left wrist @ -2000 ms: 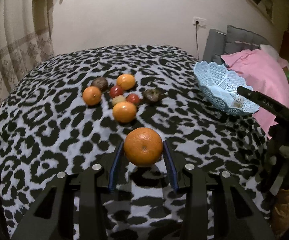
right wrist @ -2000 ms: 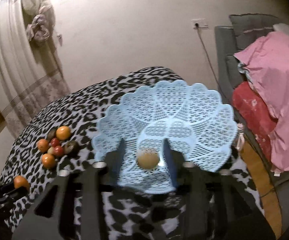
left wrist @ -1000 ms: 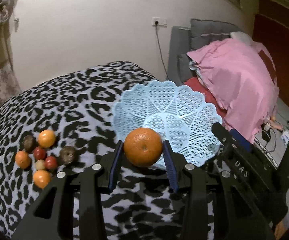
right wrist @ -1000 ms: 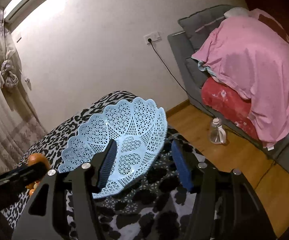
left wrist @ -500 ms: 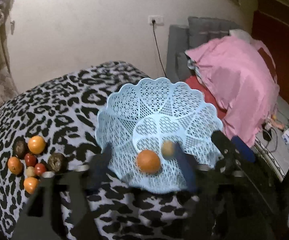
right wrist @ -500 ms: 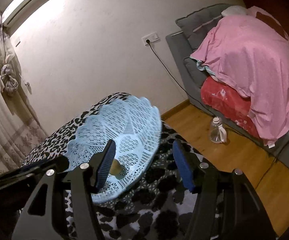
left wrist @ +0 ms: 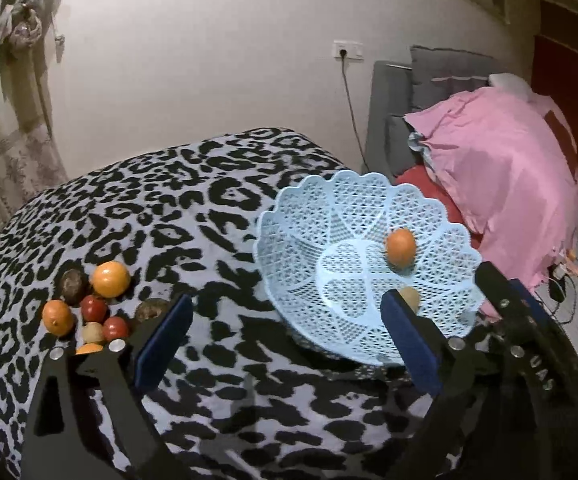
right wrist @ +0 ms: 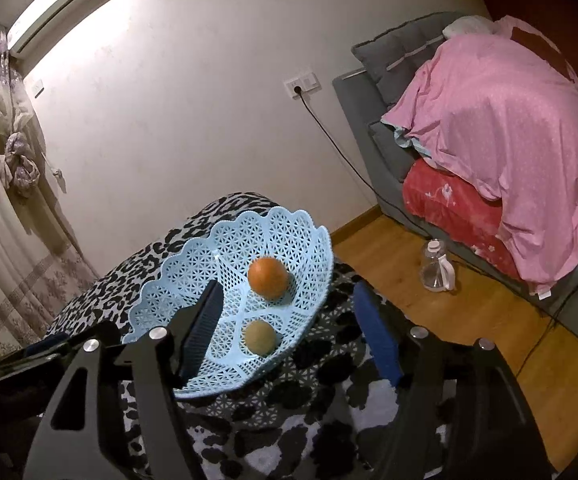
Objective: Organize fruits
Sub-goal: 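Move the left tool back to the fruits and grasp another large orange, then grasp the pale large orange with the right tool while left holds its orange, then carry the pale orange with the right tool into the basket and open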
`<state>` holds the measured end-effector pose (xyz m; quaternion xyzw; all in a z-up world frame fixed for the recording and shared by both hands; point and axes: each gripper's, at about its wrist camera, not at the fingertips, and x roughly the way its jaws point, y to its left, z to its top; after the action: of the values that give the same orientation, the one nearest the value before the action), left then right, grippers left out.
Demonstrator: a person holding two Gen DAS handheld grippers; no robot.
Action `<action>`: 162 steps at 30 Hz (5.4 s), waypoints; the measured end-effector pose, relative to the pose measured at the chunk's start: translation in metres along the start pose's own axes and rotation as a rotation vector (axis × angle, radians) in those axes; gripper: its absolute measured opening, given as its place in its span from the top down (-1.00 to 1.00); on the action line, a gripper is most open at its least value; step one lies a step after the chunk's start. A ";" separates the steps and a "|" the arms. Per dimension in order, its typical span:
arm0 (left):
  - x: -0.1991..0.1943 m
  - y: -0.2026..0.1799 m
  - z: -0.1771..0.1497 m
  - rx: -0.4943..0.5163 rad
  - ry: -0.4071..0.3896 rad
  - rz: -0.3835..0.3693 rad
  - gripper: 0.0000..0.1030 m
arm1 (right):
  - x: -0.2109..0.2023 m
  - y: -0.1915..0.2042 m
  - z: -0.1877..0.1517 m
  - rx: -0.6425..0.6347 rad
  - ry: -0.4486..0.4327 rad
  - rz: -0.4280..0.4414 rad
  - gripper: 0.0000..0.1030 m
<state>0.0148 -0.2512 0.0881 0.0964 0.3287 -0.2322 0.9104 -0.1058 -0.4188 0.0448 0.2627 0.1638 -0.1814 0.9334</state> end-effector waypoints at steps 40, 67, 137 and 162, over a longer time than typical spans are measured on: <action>-0.047 0.207 -0.063 -0.340 -0.021 0.350 -0.90 | 0.013 0.056 -0.019 -0.277 0.076 0.069 -0.49; 0.026 0.245 -0.051 -0.308 0.109 0.166 -0.49 | -0.009 0.166 -0.085 -0.483 0.216 0.243 -0.49; -0.004 0.284 -0.070 -0.495 -0.037 0.163 0.23 | 0.041 0.228 -0.084 -0.415 0.298 0.081 0.19; -0.010 0.253 -0.065 -0.396 -0.069 0.132 0.23 | 0.052 0.122 -0.024 -0.223 0.163 -0.188 0.19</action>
<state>0.0951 -0.0057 0.0505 -0.0711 0.3296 -0.1062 0.9354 -0.0133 -0.3217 0.0571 0.1549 0.2818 -0.2268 0.9193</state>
